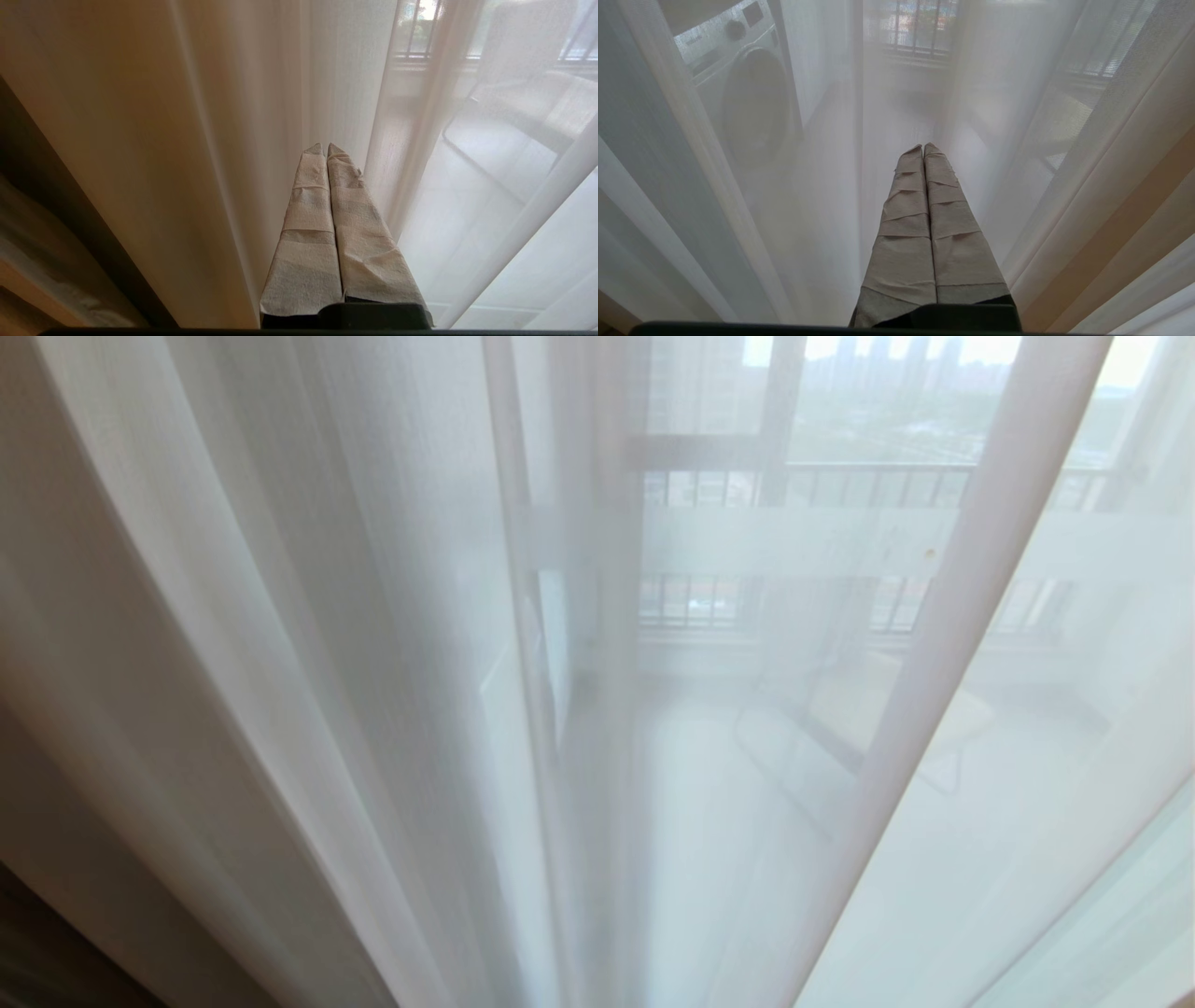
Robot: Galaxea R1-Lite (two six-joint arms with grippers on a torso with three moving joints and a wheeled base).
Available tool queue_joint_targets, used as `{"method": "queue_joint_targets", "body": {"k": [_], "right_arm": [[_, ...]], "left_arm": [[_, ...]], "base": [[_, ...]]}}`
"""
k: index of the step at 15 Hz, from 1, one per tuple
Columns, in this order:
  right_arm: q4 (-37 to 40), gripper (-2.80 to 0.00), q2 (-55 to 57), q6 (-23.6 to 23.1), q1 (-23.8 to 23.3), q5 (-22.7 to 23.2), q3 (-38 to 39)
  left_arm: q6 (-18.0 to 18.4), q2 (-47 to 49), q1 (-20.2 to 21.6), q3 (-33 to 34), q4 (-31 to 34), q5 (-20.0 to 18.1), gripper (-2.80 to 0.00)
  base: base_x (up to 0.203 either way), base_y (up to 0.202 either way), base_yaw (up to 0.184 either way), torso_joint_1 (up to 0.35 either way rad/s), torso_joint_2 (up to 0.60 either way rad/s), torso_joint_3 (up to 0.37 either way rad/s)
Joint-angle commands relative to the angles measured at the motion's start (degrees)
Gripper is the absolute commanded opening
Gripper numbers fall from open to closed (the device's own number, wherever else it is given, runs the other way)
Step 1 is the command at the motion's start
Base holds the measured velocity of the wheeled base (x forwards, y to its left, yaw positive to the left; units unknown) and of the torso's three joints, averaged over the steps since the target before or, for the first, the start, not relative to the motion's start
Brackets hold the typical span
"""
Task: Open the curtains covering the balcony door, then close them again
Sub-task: Close the outer curtains on both sides
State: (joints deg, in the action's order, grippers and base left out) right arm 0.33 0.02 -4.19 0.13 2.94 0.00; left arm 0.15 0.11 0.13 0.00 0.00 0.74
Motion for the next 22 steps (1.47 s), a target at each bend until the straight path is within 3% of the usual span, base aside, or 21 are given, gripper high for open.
{"method": "queue_joint_targets", "body": {"k": [1,19,22], "right_arm": [[0.02,-2.8,-0.02,-0.03,0.03,0.05,0.0],[0.02,-2.8,-0.02,-0.03,0.02,0.05,0.0],[0.02,-2.8,-0.02,-0.03,-0.04,0.05,0.0]], "left_arm": [[0.12,-0.02,0.04,0.0,0.0,0.05,-2.8],[0.03,-0.02,0.04,0.0,0.0,0.05,-2.8],[0.03,-0.02,0.04,0.0,0.0,0.05,-2.8]], "base": [[0.0,0.0,0.0,0.0,0.0,0.0],[0.0,0.0,0.0,0.0,0.0,0.0],[0.001,0.133,0.002,0.01,0.0,0.002]]}}
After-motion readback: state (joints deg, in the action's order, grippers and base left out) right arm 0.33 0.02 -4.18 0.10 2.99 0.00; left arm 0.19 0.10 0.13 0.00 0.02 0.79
